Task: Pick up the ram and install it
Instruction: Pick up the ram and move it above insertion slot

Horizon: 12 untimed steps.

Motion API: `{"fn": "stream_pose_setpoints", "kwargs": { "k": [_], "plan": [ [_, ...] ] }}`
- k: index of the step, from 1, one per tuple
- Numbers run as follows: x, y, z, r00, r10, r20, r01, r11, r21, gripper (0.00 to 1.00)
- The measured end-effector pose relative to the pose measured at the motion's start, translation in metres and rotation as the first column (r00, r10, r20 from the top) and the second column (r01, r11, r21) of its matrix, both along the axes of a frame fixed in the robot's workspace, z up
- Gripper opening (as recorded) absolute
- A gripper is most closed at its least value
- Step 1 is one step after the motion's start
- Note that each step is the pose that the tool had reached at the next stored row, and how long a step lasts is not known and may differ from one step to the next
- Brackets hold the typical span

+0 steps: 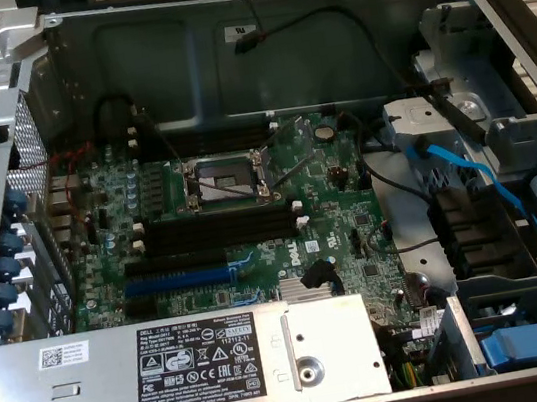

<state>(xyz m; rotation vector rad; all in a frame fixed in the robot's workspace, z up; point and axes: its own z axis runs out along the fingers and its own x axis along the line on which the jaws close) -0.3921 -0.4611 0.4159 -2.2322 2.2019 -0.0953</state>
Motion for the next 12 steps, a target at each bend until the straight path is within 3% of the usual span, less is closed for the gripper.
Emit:
{"fn": "stream_pose_setpoints", "kwargs": {
  "k": [4, 8, 12],
  "plan": [
    [0.014, -0.0003, 0.0095, 1.0000, 0.001, -0.0045, -0.001, 1.0000, -0.0001, 0.12],
    [0.041, -0.0008, 0.0181, 0.9999, 0.002, -0.0156, -0.002, 1.0000, -0.0001, 0.12],
    [0.073, -0.0008, 0.0182, 0.9998, 0.003, -0.0187, -0.003, 1.0000, -0.0001, 0.12]
  ]
}}
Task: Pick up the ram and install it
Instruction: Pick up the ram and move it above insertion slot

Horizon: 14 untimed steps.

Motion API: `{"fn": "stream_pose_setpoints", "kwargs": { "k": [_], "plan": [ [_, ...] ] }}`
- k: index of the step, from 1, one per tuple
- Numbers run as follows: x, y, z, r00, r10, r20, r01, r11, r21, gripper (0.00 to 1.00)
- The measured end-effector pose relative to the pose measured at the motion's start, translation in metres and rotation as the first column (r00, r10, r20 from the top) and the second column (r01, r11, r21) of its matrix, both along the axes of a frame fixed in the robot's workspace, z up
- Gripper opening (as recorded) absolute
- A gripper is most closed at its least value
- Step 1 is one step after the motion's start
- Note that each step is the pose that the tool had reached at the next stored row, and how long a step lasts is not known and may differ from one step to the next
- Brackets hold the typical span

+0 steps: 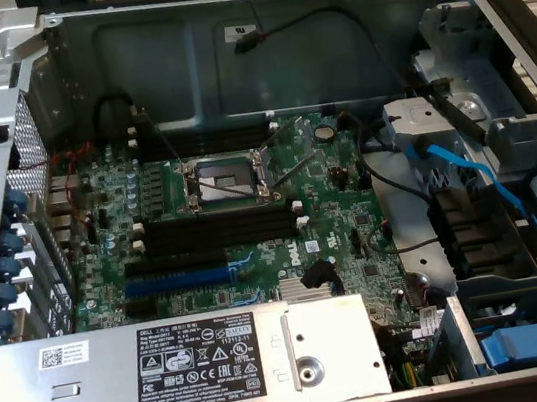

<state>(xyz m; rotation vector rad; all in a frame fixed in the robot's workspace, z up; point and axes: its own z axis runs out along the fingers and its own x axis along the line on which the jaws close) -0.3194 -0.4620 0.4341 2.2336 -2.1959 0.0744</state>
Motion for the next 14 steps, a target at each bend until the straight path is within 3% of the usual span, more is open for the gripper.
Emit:
{"fn": "stream_pose_setpoints", "kwargs": {
  "k": [4, 6, 10, 14],
  "plan": [
    [0.035, 0.0000, 0.0079, 1.0000, 0.000, -0.0049, 0.000, 1.0000, -0.0001, 0.12],
    [0.044, 0.0000, 0.0095, 1.0000, 0.000, -0.0072, 0.000, 1.0000, 0.0000, 0.12],
    [0.077, 0.0000, 0.0140, 0.9998, 0.001, -0.0179, -0.001, 1.0000, 0.0000, 0.12],
    [0.112, 0.0000, 0.0144, 0.9998, 0.001, -0.0207, -0.001, 1.0000, 0.0002, 0.12]
  ]
}}
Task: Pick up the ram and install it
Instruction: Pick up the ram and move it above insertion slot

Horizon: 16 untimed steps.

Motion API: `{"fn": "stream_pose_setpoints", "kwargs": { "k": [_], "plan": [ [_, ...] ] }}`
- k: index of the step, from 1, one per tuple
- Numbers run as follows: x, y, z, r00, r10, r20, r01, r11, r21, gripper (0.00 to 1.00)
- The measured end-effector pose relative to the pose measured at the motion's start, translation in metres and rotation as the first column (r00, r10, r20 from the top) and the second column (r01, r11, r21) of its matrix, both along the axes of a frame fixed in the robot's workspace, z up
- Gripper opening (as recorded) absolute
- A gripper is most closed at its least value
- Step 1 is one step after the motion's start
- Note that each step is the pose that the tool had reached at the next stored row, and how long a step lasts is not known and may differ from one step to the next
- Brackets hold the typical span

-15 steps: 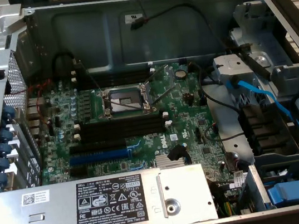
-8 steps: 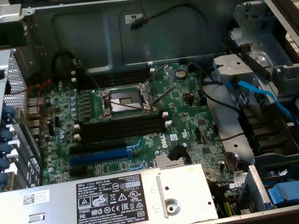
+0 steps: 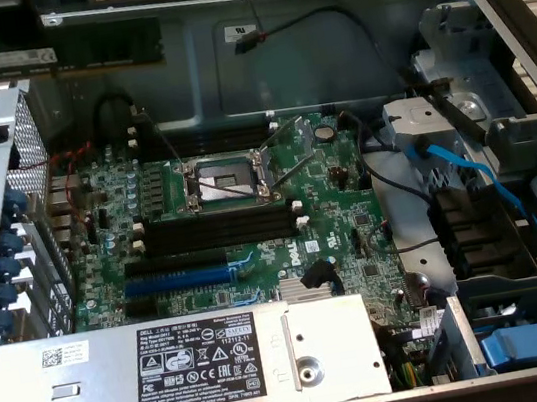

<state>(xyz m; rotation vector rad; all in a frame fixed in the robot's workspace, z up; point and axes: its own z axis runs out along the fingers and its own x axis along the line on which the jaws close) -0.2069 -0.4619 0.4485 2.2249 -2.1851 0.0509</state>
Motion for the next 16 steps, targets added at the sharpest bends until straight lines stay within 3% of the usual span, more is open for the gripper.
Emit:
{"fn": "stream_pose_setpoints", "kwargs": {
  "k": [1, 2, 3, 7, 9, 16],
  "plan": [
    [0.009, 0.0000, 0.0000, 1.0000, 0.000, -0.0001, 0.000, 1.0000, 0.0012, 0.12],
    [0.018, 0.0000, 0.0000, 1.0000, 0.000, 0.0000, 0.000, 1.0000, 0.0059, 0.12],
    [0.027, 0.0000, 0.0001, 1.0000, 0.000, 0.0000, 0.000, 0.9999, 0.0143, 0.12],
    [0.061, 0.0000, 0.0001, 1.0000, 0.000, 0.0000, 0.000, 0.9978, 0.0669, 0.12],
    [0.069, 0.0000, 0.0000, 1.0000, 0.000, 0.0001, 0.000, 0.9969, 0.0788, 0.12],
    [0.088, 0.0028, -0.0019, 1.0000, 0.000, 0.0000, 0.000, 0.9936, 0.1126, 0.12]
  ]
}}
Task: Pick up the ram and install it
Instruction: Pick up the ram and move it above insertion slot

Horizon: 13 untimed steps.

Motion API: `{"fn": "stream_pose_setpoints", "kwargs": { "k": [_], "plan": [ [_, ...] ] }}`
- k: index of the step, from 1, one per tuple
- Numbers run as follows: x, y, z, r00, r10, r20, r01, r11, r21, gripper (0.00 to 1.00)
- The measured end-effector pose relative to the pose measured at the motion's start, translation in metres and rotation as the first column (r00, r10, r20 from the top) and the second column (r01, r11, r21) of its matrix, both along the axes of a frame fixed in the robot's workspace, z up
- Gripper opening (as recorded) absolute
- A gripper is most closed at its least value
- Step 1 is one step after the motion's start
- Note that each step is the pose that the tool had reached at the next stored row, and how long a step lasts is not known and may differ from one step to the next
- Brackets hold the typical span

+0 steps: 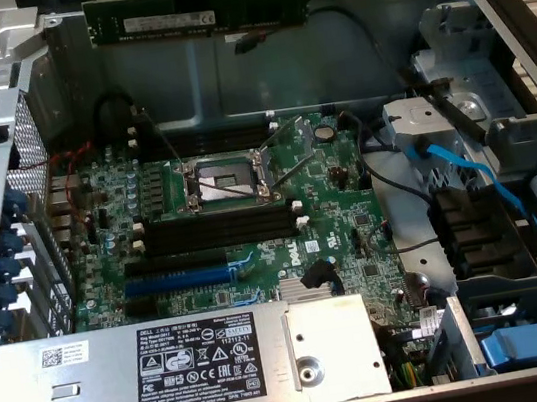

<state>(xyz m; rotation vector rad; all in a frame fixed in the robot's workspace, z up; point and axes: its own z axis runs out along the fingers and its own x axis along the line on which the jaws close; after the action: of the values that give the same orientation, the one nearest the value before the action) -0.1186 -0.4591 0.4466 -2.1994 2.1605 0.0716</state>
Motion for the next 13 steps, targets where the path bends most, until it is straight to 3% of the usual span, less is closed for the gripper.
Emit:
{"fn": "stream_pose_setpoints", "kwargs": {
  "k": [2, 3, 9, 11, 13],
  "plan": [
    [0.000, 0.0023, -0.0006, 1.0000, 0.000, 0.0004, 0.000, 1.0000, 0.0098, 0.12],
    [0.000, 0.0037, -0.0012, 1.0000, 0.000, 0.0004, 0.000, 0.9999, 0.0121, 0.12],
    [0.000, 0.0166, -0.0077, 1.0000, 0.000, 0.0002, 0.000, 0.9999, 0.0133, 0.12],
    [0.000, 0.0216, -0.0093, 1.0000, 0.000, 0.0000, 0.000, 1.0000, 0.0086, 0.12],
    [0.000, 0.0247, -0.0100, 1.0000, 0.000, 0.0001, 0.000, 1.0000, -0.0024, 0.12]
  ]
}}
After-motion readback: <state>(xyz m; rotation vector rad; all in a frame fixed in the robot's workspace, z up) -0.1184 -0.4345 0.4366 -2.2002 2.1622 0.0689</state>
